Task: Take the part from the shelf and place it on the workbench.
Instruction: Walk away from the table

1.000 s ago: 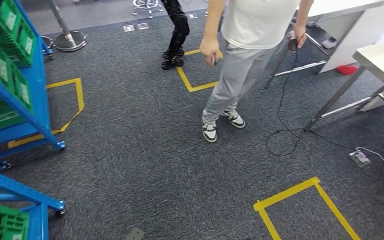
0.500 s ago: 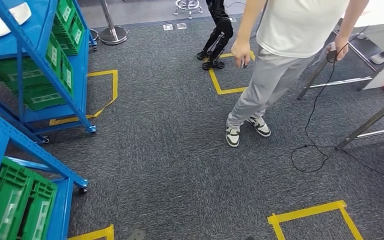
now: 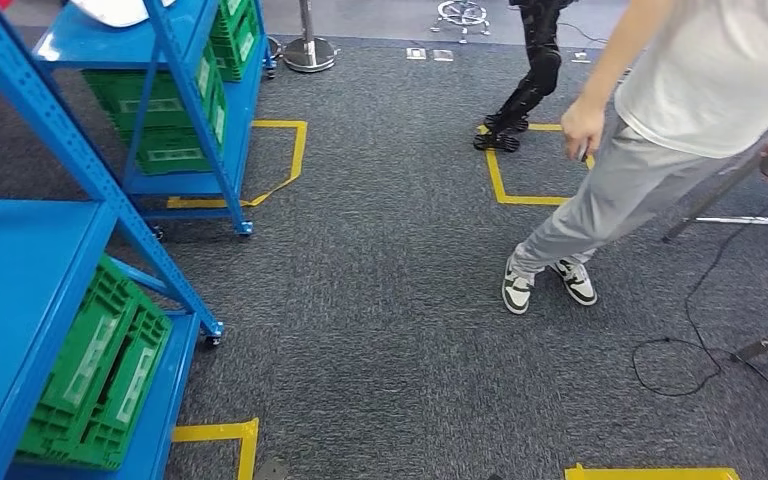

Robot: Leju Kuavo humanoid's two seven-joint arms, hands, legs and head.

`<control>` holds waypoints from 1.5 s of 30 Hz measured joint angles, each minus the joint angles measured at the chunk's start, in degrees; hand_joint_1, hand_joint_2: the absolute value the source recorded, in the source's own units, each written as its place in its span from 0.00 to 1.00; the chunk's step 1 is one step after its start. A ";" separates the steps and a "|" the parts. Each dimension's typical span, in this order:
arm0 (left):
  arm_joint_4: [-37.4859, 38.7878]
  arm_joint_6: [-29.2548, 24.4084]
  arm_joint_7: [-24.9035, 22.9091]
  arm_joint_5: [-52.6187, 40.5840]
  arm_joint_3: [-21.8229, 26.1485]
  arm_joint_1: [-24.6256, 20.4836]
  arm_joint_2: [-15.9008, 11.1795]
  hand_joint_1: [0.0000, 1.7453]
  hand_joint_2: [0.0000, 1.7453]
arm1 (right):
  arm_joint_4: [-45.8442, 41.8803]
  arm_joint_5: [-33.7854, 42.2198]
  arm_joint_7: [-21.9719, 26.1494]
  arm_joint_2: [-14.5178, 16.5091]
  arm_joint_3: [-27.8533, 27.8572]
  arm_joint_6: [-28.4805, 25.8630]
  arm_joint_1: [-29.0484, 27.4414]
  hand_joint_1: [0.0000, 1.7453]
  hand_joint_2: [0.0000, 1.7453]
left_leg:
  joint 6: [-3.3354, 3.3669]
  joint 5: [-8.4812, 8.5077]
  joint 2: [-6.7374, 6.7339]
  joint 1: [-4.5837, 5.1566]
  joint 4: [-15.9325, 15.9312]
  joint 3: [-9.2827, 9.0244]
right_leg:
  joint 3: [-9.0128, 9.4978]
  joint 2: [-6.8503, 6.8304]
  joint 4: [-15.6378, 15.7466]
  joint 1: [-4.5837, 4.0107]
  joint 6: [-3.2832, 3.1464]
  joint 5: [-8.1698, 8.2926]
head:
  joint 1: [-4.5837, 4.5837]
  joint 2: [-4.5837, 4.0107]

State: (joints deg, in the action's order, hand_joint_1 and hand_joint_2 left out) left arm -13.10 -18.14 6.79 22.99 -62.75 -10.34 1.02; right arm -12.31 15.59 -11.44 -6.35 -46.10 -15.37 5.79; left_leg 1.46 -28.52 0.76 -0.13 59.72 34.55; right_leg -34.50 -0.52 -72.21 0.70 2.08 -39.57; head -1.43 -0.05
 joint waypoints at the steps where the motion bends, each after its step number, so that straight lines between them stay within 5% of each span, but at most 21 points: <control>1: 0.01 0.00 0.02 0.00 0.00 0.06 0.02 0.00 0.00 | 0.01 0.01 -0.01 0.01 0.00 0.16 -0.04 0.00 0.00 | 0.14 0.12 0.91 0.16 0.01 0.09 | -0.66 0.12 -1.37 -0.10 -0.26 0.08 | -0.23 0.00; 3: 0.01 0.00 0.04 0.00 0.00 0.13 0.02 0.00 0.00 | 0.01 0.02 -0.02 -0.01 0.00 0.34 0.07 0.00 0.00 | 0.24 0.35 2.67 0.40 0.02 0.11 | 0.95 0.81 2.63 -0.37 -1.07 3.60 | -0.64 0.01; 5: -0.01 -0.01 0.05 -0.01 0.00 0.10 0.15 0.00 0.00 | 0.01 0.03 -0.03 -0.15 0.00 0.45 0.17 0.00 0.00 | 0.04 0.64 4.25 0.46 0.04 0.19 | 4.09 3.23 10.21 -0.63 -2.05 7.51 | -0.78 0.00; 7: -0.01 0.00 0.03 -0.04 0.00 0.07 0.34 0.00 0.00 | 0.01 0.03 -0.05 -0.33 0.00 0.61 0.23 0.00 0.00 | -0.53 1.09 5.56 0.24 0.07 0.67 | 5.62 5.02 14.15 -0.83 -2.65 8.57 | -0.91 -0.01; 9: -0.01 0.05 -0.03 -0.10 -0.01 0.16 0.45 0.00 0.00 | 0.02 0.02 -0.06 -0.38 0.00 0.71 0.46 0.00 0.00 | -1.30 1.64 6.51 -0.03 -0.04 1.24 | 5.87 4.36 15.22 -0.87 -2.81 8.64 | -1.20 -0.01; 11: 0.02 0.10 -0.10 -0.13 -0.02 0.30 0.41 0.00 0.00 | 0.04 0.01 -0.04 -0.33 0.00 0.77 0.67 0.00 0.00 | -1.69 0.79 3.55 0.13 1.03 2.10 | 6.11 3.04 16.41 -0.76 -2.84 9.36 | -1.07 -0.01; 13: 0.02 0.10 -0.14 -0.14 -0.02 0.23 0.33 0.00 0.00 | 0.03 0.00 -0.01 -0.27 0.00 0.91 0.50 0.00 0.00 | -2.07 -2.65 -0.49 0.14 6.00 4.37 | 6.17 1.49 17.14 -0.75 -2.93 9.97 | -0.49 -0.01; 16: 0.01 0.11 -0.20 -0.15 -0.02 0.17 0.31 0.00 0.00 | 0.07 0.01 0.01 -0.27 0.00 1.20 0.08 0.00 0.00 | -3.13 -6.37 -1.06 -0.57 14.35 7.55 | 5.94 -1.14 17.12 -0.73 -2.94 10.05 | 0.19 -0.01; 19: 0.02 0.12 -0.25 -0.16 -0.02 0.19 0.19 0.00 0.00 | 0.11 0.03 0.09 -0.16 0.00 1.36 0.21 0.00 0.00 | -3.98 -2.72 -2.86 -1.01 7.52 2.98 | 5.89 -3.25 16.56 -0.47 -2.22 9.68 | 0.88 0.00; 22: -0.01 0.12 -0.25 -0.20 -0.01 0.07 0.24 0.00 0.00 | 0.11 0.04 0.21 -0.28 -0.01 1.37 0.45 0.00 0.00 | -3.14 -1.20 -6.24 -0.47 0.15 -1.10 | 5.81 -4.66 15.45 -0.59 -0.98 8.91 | 1.32 -0.01; 24: -0.01 0.14 -0.25 -0.23 -0.01 0.09 0.25 0.00 0.00 | 0.10 0.04 0.25 -0.25 -0.02 1.37 0.60 0.00 0.00 | -1.94 -1.16 -5.33 -0.16 0.10 -0.89 | 5.89 -5.43 15.37 -0.54 -0.58 8.81 | 1.04 0.00; 26: -0.01 0.15 -0.25 -0.26 -0.01 0.07 0.21 0.00 0.00 | 0.09 0.04 0.26 -0.17 -0.02 1.37 0.63 0.00 0.00 | -1.20 -0.89 -3.92 -0.15 0.00 -0.70 | 5.58 -4.26 14.29 -0.21 -0.11 7.61 | 0.82 0.00; 29: -0.01 0.19 -0.24 -0.30 0.00 -0.10 0.24 0.00 0.00 | 0.09 0.06 0.27 -0.14 -0.02 1.47 0.27 0.00 0.00 | -0.39 -0.49 -1.55 -0.01 -0.07 -0.47 | 1.87 -0.52 4.87 -0.09 0.06 1.89 | 0.39 -0.01; 31: -0.01 0.25 -0.24 -0.33 -0.01 -0.11 0.30 0.00 0.00 | 0.09 0.09 0.27 -0.11 -0.03 1.68 0.02 0.00 0.00 | -0.05 -0.31 0.22 0.37 -0.07 -0.39 | -0.93 0.02 -1.55 -0.27 -0.39 -0.23 | -0.05 -0.01; 33: -0.01 0.26 -0.25 -0.34 -0.02 -0.04 0.29 0.00 0.00 | 0.09 0.11 0.32 -0.08 -0.05 1.89 0.04 0.00 0.00 | 0.14 -0.16 2.02 0.71 -0.06 -0.44 | -0.53 0.42 -0.03 -0.57 -1.23 2.16 | -0.45 -0.01; 36: -0.01 0.23 -0.23 -0.35 -0.02 -0.05 0.38 0.00 0.00 | 0.08 0.11 0.51 -0.20 -0.18 2.20 0.18 0.00 0.00 | 0.08 0.15 4.44 0.78 -0.04 -0.45 | 3.97 3.55 11.15 -1.22 -2.67 8.05 | -0.59 -0.01; 39: -0.01 0.11 0.07 -0.25 -0.01 0.20 0.46 0.00 0.00 | 0.09 0.00 0.66 -0.36 -0.40 2.49 0.45 0.00 0.00 | -0.78 0.81 6.30 0.45 -0.17 0.29 | 5.28 4.52 14.75 -1.43 -3.35 8.79 | -1.00 -0.02; 40: 0.01 0.04 0.30 -0.12 -0.01 0.44 0.37 0.00 0.00 | 0.09 -0.13 0.68 -0.29 -0.55 2.56 0.61 0.00 0.00 | -1.02 0.88 6.11 0.42 -0.15 0.53 | 5.48 3.87 15.40 -1.34 -3.36 9.05 | -1.16 -0.02; 42: 0.04 -0.13 0.91 0.24 -0.01 0.98 0.03 0.00 0.00 | 0.08 -0.50 0.68 -0.01 -1.02 2.68 0.72 0.00 0.00 | -1.52 -0.54 2.73 0.66 1.26 1.41 | 5.90 2.59 16.97 -1.15 -3.33 9.88 | -0.88 -0.01; 44: 0.07 -0.33 1.46 0.52 -0.01 1.30 -0.29 0.00 0.00 | 0.10 -0.90 0.67 0.22 -1.37 2.74 0.46 0.00 0.00 | -2.18 -4.20 -0.80 0.59 6.57 3.84 | 6.07 1.09 17.73 -1.07 -3.31 10.33 | -0.28 -0.01; 45: 0.08 -0.40 1.63 0.61 0.00 1.42 -0.39 0.00 0.00 | 0.14 -1.01 0.67 0.27 -1.42 2.74 0.28 0.00 0.00 | -2.62 -5.91 -1.03 0.31 10.07 5.38 | 6.02 0.14 17.70 -1.00 -3.29 10.33 | 0.01 -0.01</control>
State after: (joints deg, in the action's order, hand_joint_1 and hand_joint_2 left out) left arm -13.03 -18.54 8.42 23.61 -62.75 -8.93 0.63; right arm -12.16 14.58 -10.77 -6.08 -47.52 -12.62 6.07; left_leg -1.16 -34.43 -0.27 0.18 69.79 39.93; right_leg -28.49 -0.37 -54.50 -0.30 -1.21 -29.24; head -1.42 -0.06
